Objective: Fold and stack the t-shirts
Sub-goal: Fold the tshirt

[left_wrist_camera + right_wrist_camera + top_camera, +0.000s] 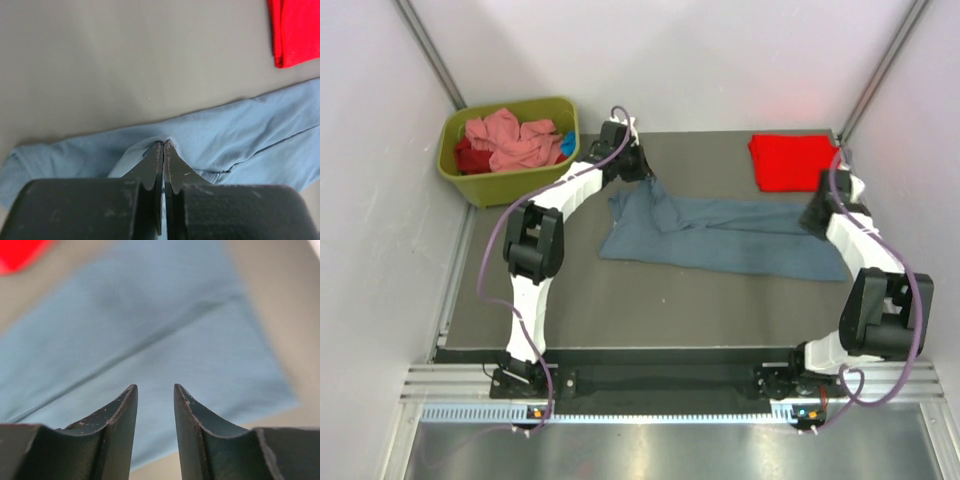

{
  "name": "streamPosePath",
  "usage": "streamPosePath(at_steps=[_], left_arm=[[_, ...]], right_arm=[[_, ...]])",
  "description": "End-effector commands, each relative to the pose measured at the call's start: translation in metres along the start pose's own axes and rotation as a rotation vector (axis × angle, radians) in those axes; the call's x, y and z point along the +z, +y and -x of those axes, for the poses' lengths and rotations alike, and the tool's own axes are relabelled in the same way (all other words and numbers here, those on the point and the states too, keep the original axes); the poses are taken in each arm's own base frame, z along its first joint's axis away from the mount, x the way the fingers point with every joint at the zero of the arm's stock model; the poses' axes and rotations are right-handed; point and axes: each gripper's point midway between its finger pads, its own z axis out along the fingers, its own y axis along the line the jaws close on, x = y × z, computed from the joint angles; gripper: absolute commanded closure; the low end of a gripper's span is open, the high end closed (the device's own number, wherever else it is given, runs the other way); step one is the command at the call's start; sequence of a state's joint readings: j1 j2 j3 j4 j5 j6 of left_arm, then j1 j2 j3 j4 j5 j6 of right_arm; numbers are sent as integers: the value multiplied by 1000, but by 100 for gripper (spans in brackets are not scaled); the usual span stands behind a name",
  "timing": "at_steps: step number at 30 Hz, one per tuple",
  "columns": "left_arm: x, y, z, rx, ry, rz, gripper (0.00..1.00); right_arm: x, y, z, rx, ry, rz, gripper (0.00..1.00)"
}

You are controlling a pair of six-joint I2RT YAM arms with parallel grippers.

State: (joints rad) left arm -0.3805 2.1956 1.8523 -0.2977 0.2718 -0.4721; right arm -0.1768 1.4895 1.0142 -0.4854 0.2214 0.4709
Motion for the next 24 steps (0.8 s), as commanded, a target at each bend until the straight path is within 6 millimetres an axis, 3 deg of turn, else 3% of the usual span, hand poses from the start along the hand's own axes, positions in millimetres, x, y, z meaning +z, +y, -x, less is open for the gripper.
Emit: streamPosePath(at_steps=[1,3,4,5,6,9,10,12,13,16,18,19,24], left_arm=[[4,-17,34,41,-92,-105,100],[7,-17,31,36,-79,-122,100],[9,-17,33,36,-81,-128,100],[12,-14,31,29,-74,-133,100],[13,-15,33,21,-79,-144,100],[17,-14,32,-3,-72,-163,100],[17,-15,31,-7,-68,-170,100],[19,-13,29,-16,-60,-172,100],[20,-12,27,-21,-54,-171,100],[21,-7,22,-52,-38,-165,100],[22,-5,19,-87,-20,-174,100],[24,-3,16,-99,-11,-175,100],[27,5,10,-137,22,-195,100]], right_arm=[[-39,79,20,-118,-169,242,63],[-56,124,17,-186,-230,372,63],[-69,156,-2,-254,-226,474,61],[-77,175,-10,-289,-240,541,61],[-95,209,-21,-357,-291,648,59],[-105,251,-44,-496,-332,722,58],[-110,274,-61,-555,-336,745,58],[-119,297,-68,-623,-377,764,57],[-114,309,-89,-673,-361,767,57],[-120,333,-110,-753,-391,787,57],[-126,345,-115,-790,-423,802,58],[-123,350,-128,-824,-411,806,58],[-117,365,-153,-912,-414,789,59]])
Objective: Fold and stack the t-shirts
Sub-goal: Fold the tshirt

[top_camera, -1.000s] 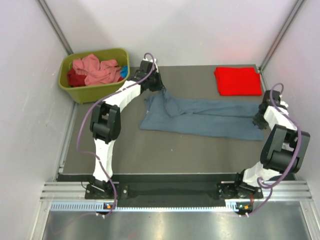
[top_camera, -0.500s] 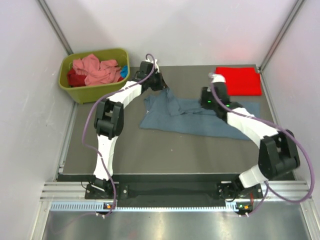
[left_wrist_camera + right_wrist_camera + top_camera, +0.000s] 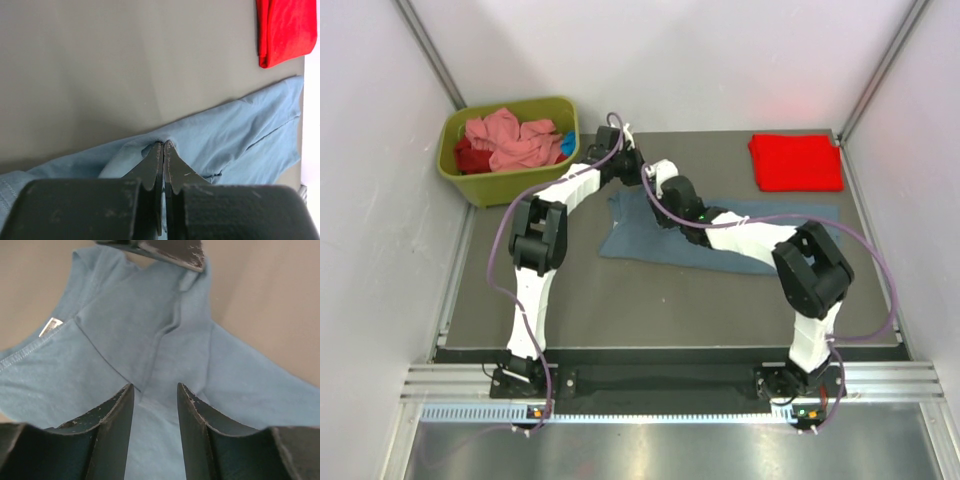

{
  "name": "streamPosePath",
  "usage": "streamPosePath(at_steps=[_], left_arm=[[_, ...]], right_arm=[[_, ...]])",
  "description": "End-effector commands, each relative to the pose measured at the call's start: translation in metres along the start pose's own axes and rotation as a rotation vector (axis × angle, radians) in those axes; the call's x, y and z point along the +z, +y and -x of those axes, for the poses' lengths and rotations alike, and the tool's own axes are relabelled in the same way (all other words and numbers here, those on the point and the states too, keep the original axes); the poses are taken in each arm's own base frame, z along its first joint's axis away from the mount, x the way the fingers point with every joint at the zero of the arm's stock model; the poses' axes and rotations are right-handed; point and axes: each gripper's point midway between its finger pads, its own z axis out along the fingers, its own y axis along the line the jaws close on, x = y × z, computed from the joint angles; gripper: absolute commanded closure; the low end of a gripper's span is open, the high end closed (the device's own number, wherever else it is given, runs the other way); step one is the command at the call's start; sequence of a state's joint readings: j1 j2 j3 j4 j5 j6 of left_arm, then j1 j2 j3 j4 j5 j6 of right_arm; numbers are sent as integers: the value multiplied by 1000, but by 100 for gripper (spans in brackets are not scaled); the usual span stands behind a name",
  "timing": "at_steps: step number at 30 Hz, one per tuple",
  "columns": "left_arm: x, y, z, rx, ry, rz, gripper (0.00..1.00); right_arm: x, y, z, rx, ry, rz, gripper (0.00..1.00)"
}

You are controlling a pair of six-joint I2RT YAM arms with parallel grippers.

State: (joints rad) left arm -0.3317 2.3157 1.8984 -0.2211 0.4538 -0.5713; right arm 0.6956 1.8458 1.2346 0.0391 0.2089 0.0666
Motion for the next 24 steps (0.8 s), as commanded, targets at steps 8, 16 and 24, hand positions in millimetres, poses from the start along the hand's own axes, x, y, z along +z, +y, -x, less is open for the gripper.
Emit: streamPosePath(at_steps=[8,16,24], left_arm=[[1,-6,22,-54,-29,-112,100],[4,-3,23,-85,-26,-125,100],[6,-2,22,-96,-18,-129,100]], right_arm=[[25,18,11,-69,-51,-9,62],[35,29,-8,-121,-13,-6,63],[41,21,-23,-155,30,-109,66]])
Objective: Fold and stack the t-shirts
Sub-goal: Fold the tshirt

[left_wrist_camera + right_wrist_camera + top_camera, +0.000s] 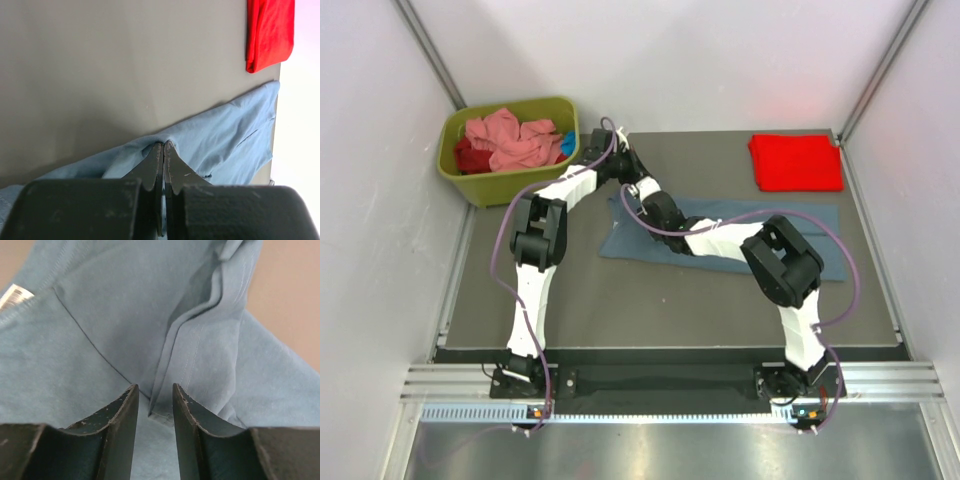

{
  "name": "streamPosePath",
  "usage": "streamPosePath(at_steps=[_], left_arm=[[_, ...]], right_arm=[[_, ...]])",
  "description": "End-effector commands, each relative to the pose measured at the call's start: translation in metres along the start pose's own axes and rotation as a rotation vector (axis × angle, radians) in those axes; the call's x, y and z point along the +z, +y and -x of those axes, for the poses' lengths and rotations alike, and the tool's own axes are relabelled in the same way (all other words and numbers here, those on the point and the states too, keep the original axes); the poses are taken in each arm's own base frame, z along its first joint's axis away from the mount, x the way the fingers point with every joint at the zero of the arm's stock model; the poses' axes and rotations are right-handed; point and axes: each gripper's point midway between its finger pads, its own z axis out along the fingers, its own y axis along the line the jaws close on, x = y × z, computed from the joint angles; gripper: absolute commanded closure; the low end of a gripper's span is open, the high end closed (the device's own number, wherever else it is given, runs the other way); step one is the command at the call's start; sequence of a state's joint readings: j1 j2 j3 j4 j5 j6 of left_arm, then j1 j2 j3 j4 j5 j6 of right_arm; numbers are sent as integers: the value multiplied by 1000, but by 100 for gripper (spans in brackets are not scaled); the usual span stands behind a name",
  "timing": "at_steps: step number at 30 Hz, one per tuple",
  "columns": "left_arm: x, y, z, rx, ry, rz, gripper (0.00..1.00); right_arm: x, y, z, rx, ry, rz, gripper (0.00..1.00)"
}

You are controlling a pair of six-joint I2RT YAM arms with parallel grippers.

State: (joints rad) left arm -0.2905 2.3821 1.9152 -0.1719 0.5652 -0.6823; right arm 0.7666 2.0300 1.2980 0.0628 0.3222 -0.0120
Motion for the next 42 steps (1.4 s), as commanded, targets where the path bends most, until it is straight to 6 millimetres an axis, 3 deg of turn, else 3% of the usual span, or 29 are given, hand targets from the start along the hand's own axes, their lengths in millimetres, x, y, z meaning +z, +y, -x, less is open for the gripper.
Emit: streamPosePath(at_steps=[1,11,19,26,31,42], left_arm=[[-1,-18,21,38,-51,-57,100],[4,-10,20,27,-44,-35,100],[4,-7,22,41,-44,-11,100],[2,-9,21,27,-40,-8,100],[3,-6,20,24,-35,-2,100],[4,-8,23,16,-46,-8,100]], right_arm=[[1,-1,18,-11,-43,-57,66],[4,-10,5,-25,-22,-122,70],[3,-10,7,-38,-30,-112,100],[-4,-8,12,-32,-52,-84,100],[-2,2,8,-50,-36,-32,77],[7,-1,-4,-49,15,-67,76]])
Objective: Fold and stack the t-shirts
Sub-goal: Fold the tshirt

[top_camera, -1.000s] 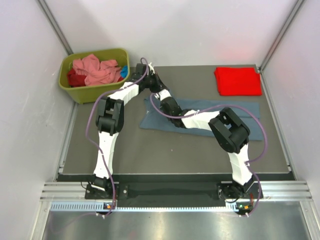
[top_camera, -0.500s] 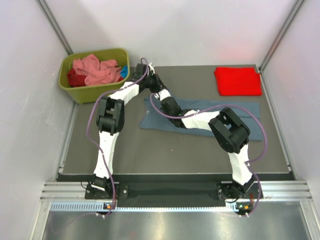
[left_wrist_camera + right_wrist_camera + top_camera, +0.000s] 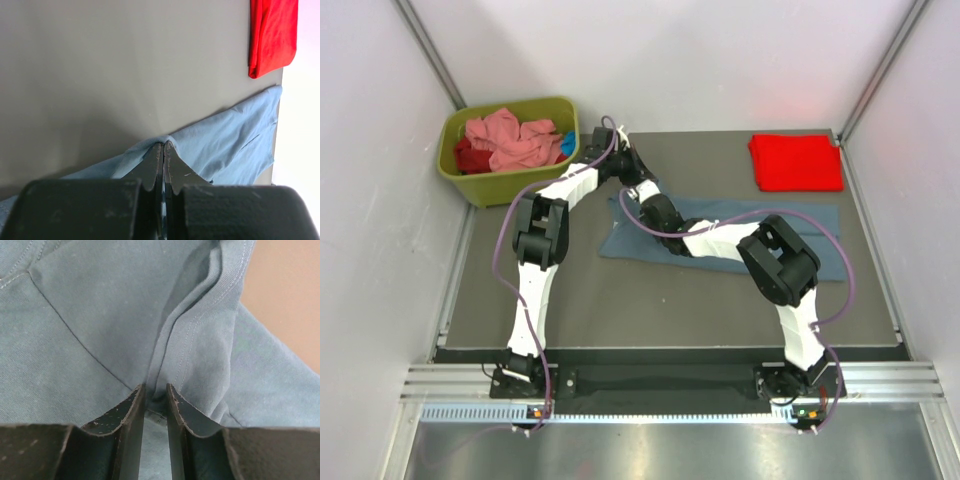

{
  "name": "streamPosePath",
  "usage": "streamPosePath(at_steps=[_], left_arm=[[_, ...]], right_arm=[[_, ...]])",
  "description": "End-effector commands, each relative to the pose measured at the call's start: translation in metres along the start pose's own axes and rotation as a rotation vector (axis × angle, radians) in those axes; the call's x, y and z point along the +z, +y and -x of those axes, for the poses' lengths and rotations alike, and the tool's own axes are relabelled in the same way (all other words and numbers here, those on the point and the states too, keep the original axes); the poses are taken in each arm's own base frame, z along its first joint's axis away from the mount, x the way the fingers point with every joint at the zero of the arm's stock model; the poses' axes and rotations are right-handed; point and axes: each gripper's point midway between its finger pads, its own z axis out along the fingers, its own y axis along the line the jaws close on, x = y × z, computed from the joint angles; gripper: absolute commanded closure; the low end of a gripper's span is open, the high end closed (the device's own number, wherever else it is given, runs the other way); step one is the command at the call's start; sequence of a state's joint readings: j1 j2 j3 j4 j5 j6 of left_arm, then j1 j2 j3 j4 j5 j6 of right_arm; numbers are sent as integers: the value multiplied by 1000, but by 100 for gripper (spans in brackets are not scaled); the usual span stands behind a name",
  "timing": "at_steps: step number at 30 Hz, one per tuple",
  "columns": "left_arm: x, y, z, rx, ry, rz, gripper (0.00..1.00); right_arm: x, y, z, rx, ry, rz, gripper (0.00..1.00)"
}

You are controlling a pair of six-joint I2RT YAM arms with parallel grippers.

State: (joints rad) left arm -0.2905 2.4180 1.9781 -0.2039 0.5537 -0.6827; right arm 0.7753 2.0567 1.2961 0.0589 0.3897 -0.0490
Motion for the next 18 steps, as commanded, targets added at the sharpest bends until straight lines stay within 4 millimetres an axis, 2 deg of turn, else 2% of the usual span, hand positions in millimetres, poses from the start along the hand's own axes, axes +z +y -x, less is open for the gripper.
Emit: streamPosePath(at_steps=[1,8,10,12,18], left_arm=[[-2,-9,16,17,-40,-19,100],[-1,-8,16,16,-41,-14,100],[0,-6,15,13,-36,-12,100],[0,-6,15,13,-36,-12,100],[-3,-9,17,3,-35,1,100]], right_arm=[[3,5,7,2,-7,-15,76],[5,5,-7,4,20,-23,80],[5,4,-6,6,18,-29,88],[3,3,-3,2,11,-30,100],[-12,-9,18,8,-39,-45,100]])
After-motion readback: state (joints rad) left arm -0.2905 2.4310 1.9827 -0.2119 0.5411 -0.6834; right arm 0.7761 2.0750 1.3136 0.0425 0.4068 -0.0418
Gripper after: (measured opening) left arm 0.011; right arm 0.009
